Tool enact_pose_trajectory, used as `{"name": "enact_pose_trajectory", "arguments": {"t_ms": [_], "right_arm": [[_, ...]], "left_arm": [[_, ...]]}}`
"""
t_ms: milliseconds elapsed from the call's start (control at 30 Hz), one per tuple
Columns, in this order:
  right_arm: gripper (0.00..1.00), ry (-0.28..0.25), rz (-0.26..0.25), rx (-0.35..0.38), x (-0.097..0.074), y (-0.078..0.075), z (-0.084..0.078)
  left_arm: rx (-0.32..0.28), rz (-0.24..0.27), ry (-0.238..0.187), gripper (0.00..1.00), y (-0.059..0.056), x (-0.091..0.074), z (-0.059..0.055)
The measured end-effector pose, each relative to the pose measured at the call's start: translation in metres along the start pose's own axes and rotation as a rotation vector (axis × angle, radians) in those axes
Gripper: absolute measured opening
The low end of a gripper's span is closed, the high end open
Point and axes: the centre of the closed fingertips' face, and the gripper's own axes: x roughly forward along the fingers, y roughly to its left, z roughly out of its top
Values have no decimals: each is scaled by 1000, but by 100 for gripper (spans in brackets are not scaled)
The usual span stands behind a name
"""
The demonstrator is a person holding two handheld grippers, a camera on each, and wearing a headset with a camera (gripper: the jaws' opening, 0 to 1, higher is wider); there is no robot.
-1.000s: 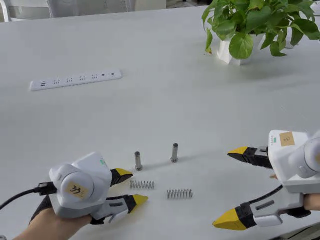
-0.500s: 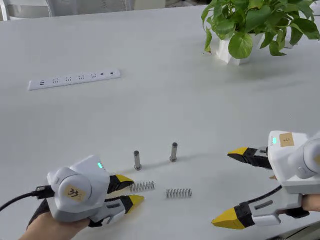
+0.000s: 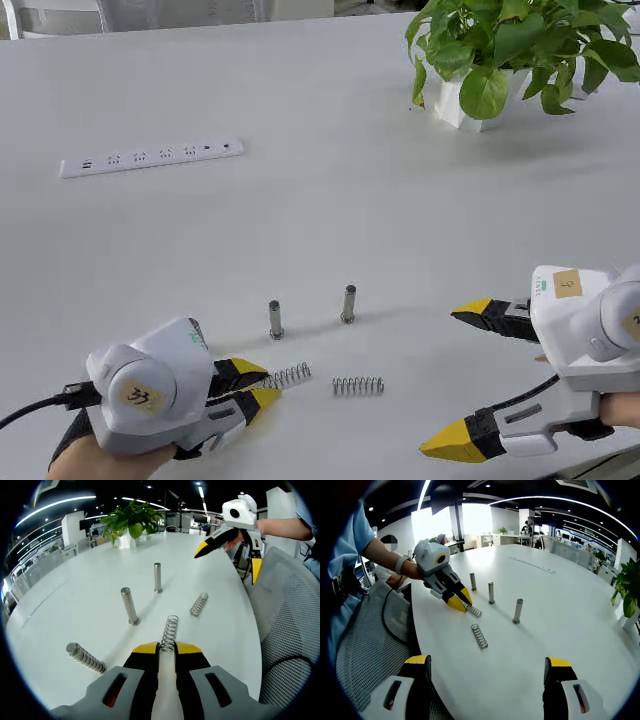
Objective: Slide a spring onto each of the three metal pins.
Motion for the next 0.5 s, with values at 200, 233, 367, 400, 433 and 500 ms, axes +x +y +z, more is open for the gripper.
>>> {"name": "enact_pose_trajectory", "arguments": {"t_ms": [200,233,367,400,433,500], "right_arm": [[93,1,7,-1,2,3,-1],[93,0,8,-1,2,3,0],[92,-2,14,5,4,5,-1],[92,-3,17,7,5,6,-1],[92,-3,19,9,5,6,-1],[92,-6,21,10,6,7,0]], "left_arm": [[-7,4,-10,8,-1,0,0],[-10,3,-12,8,-1,-1,0],[-41,-10,-26,8,-4,-1,0],[-55,-10,-28,7,-4,-1,0],[-71,-15,-30,7,-4,-1,0],[-74,-14,-31,7,-4,-1,0]]}}
